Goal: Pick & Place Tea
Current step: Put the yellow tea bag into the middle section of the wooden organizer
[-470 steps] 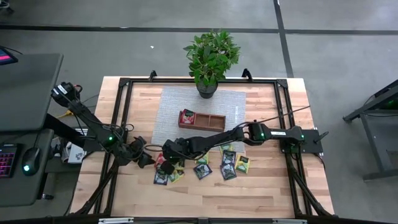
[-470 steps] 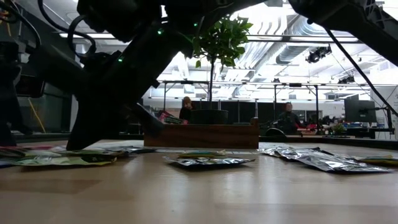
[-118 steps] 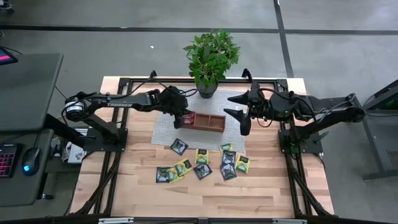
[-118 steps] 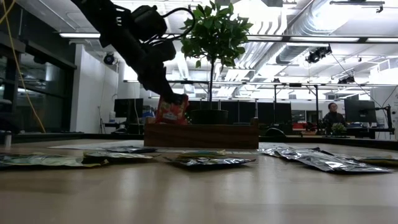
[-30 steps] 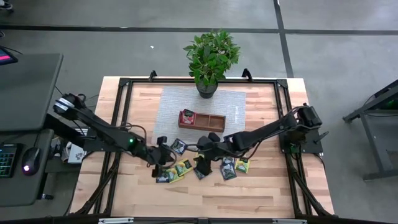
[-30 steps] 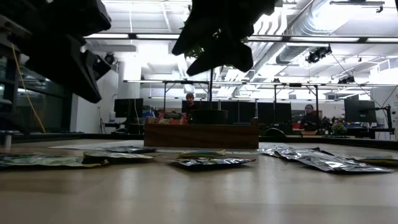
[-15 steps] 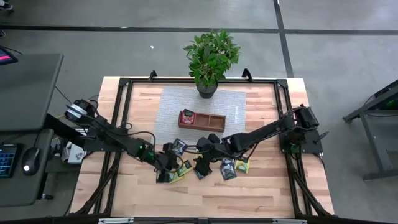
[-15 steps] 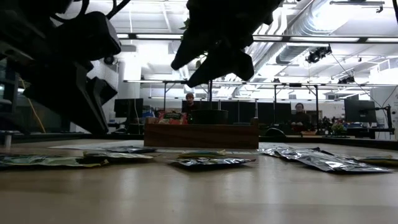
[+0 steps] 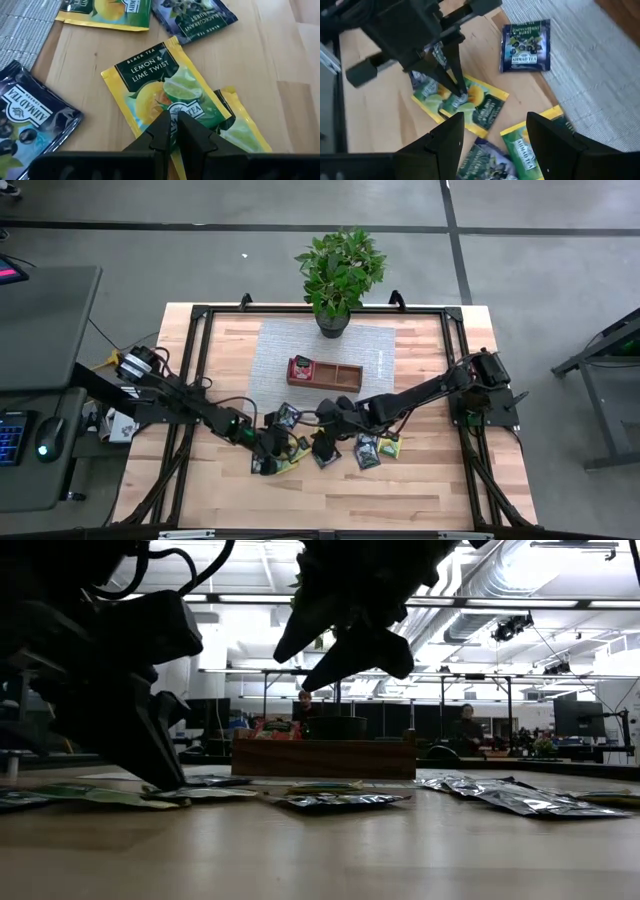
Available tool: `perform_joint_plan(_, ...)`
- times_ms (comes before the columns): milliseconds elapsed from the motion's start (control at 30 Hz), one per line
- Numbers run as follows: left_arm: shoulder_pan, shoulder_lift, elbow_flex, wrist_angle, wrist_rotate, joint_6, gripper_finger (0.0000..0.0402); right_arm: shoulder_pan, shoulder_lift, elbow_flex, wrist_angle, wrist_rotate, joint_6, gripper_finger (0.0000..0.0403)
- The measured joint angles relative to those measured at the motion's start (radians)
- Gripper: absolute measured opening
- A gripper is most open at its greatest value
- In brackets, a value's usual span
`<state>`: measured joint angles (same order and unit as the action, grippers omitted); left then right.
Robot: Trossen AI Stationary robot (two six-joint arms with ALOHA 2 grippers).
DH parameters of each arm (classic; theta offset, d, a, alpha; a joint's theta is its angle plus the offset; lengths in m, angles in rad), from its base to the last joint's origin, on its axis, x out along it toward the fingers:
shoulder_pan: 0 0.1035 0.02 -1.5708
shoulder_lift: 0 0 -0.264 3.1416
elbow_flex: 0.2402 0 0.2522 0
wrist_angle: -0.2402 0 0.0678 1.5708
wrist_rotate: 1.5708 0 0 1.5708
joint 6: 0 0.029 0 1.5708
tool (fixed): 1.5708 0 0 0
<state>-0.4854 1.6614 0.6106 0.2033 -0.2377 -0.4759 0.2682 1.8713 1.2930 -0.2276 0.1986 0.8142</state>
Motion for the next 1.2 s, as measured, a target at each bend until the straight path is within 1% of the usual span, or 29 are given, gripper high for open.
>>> perform_joint_plan(167, 0.000, 0.040, 0.001, -0.002, -0.022, -0.025, 0.0031, -0.019, 0.017, 0.000, 0.006, -0.068, 0.191, 0.0210)
perform_joint_plan(400, 0.000, 0.065, 0.002, -0.005, -0.034, -0.052, 0.0031, -0.021, 0.103, 0.000, 0.051, -0.177, 0.358, 0.0210)
perform_joint_plan(500, 0.000, 0.065, 0.002, -0.011, -0.035, -0.053, 0.0031, -0.022, 0.133, 0.000, 0.066, -0.208, 0.397, 0.0210)
perform_joint_plan(700, 0.000, 0.065, 0.001, -0.012, -0.034, -0.053, 0.0031, -0.026, 0.152, 0.000, 0.073, -0.190, 0.443, 0.0210)
perform_joint_plan(867, 0.000, 0.065, 0.001, -0.013, -0.033, -0.052, 0.0031, -0.028, 0.153, 0.000, 0.076, -0.191, 0.448, 0.0211)
perform_joint_plan(1067, 0.000, 0.065, 0.001, -0.013, -0.031, -0.052, 0.0031, -0.027, 0.162, 0.000, 0.086, -0.209, 0.493, 0.0211)
perform_joint_plan(1200, 0.001, 0.065, 0.000, -0.011, -0.030, -0.052, 0.0031, -0.026, 0.180, 0.000, 0.130, -0.235, 0.517, 0.0211)
